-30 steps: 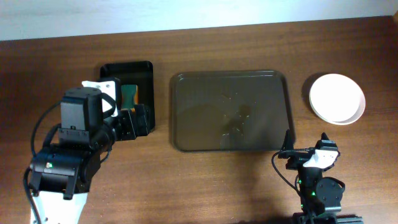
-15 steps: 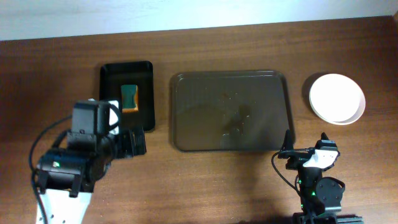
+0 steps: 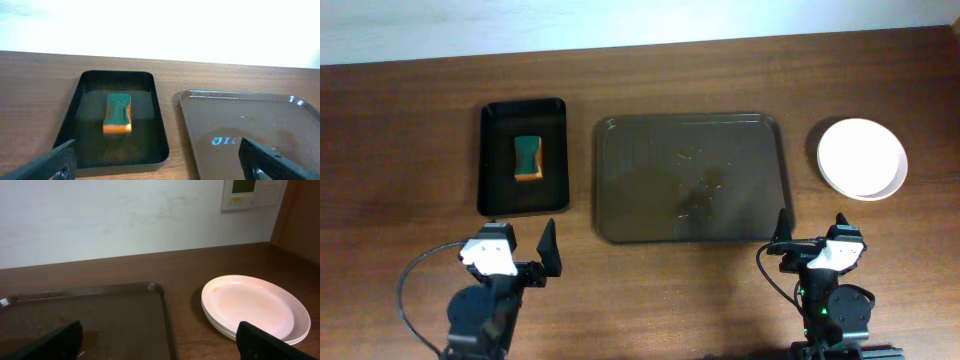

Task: Clean dirty plates on tray and stack at the side

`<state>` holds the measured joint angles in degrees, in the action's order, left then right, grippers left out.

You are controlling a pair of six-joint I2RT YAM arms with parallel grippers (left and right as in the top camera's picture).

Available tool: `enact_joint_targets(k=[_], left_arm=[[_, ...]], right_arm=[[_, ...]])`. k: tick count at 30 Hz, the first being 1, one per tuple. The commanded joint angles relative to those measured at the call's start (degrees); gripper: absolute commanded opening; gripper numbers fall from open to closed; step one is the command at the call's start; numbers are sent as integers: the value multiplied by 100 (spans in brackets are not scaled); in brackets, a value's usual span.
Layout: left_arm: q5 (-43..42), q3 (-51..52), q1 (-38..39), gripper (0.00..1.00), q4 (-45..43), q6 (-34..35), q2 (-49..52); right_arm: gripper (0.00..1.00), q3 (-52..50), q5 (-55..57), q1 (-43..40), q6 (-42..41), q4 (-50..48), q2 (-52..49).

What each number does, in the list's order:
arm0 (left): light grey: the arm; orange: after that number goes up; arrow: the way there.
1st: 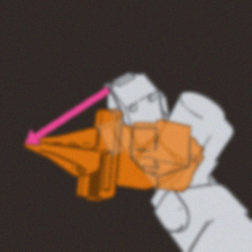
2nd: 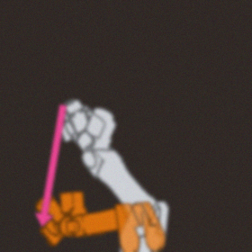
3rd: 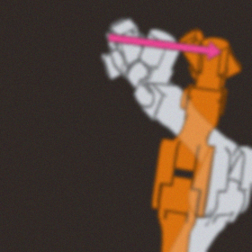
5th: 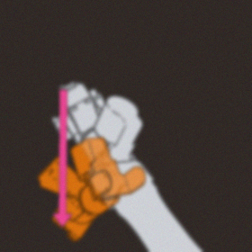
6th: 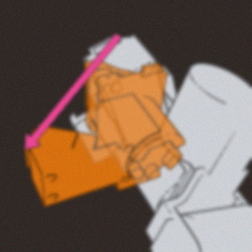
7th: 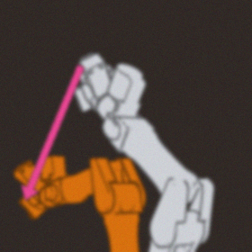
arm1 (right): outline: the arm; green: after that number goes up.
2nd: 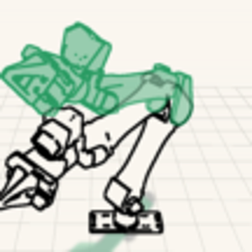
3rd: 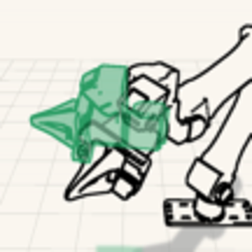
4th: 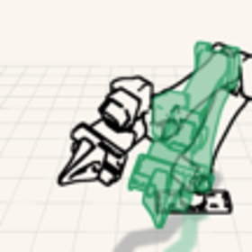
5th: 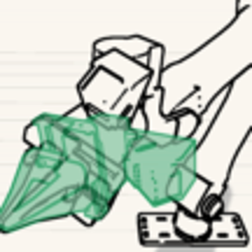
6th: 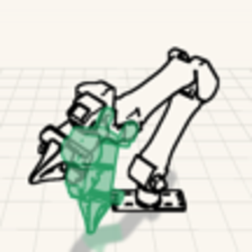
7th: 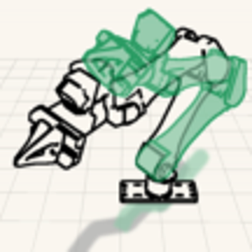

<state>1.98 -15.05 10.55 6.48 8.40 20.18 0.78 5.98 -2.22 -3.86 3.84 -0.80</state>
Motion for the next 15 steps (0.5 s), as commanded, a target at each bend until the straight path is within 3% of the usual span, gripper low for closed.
enact_joint_targets(k=[1, 4, 7, 13, 15], left_arm=[[37, 726, -7, 100, -903, -295, -492], [-295, 1309, -345, 100, -1604, -293, -946], [-629, 1453, -881, 100, -1578, -297, -1290], [-542, 1453, -1073, 100, -186, -575, -1987], [-516, 1453, -1071, 100, -186, -831, -1989]], right_arm=[[98, -46, -20, -44, 46, 28, 44], [98, -46, -20, -44, 46, 28, 44], [98, -46, -20, -44, 46, 28, 44], [98, -46, -17, -44, 46, 28, 44], [98, -46, -20, -44, 46, 28, 44]])
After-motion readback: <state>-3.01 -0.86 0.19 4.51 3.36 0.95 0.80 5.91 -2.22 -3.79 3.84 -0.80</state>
